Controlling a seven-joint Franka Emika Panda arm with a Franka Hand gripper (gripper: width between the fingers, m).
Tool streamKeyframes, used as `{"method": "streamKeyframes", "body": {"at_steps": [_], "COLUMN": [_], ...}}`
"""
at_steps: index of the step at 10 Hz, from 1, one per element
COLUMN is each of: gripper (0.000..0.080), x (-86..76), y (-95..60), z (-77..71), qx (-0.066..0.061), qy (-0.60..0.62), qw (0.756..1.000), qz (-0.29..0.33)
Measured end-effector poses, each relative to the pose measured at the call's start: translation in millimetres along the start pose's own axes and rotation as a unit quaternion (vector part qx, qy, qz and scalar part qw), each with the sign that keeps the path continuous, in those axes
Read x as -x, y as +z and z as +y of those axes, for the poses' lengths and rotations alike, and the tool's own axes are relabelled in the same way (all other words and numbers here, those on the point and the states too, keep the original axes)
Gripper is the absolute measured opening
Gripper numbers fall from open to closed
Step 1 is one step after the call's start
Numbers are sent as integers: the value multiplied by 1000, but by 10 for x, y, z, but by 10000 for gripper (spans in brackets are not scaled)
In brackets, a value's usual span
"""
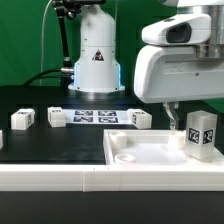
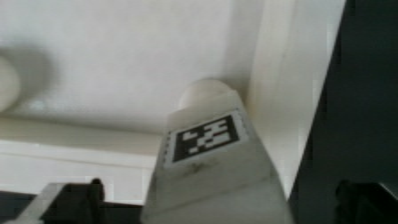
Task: Assemble one leg
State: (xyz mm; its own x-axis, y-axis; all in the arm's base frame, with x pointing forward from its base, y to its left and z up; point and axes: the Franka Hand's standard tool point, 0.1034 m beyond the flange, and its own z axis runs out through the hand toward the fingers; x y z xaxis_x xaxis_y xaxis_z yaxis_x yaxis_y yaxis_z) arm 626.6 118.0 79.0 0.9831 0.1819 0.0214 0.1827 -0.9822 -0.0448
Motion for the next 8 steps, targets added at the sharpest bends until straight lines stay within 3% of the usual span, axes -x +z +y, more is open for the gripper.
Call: {"method": "streamKeyframes", "body": {"at_steps": [2, 3, 4, 6, 8], "gripper": [649, 533, 533, 289, 289], "x": [-1, 0, 0, 1, 5], "y": [2, 4, 5, 7, 9], "z": [14, 14, 14, 13, 12], "qx": [0, 0, 0, 0, -1], "qy": [-44, -43, -43, -36, -23], "qw": [999, 999, 999, 999, 1000], "qz": [0, 0, 0, 0, -3]}}
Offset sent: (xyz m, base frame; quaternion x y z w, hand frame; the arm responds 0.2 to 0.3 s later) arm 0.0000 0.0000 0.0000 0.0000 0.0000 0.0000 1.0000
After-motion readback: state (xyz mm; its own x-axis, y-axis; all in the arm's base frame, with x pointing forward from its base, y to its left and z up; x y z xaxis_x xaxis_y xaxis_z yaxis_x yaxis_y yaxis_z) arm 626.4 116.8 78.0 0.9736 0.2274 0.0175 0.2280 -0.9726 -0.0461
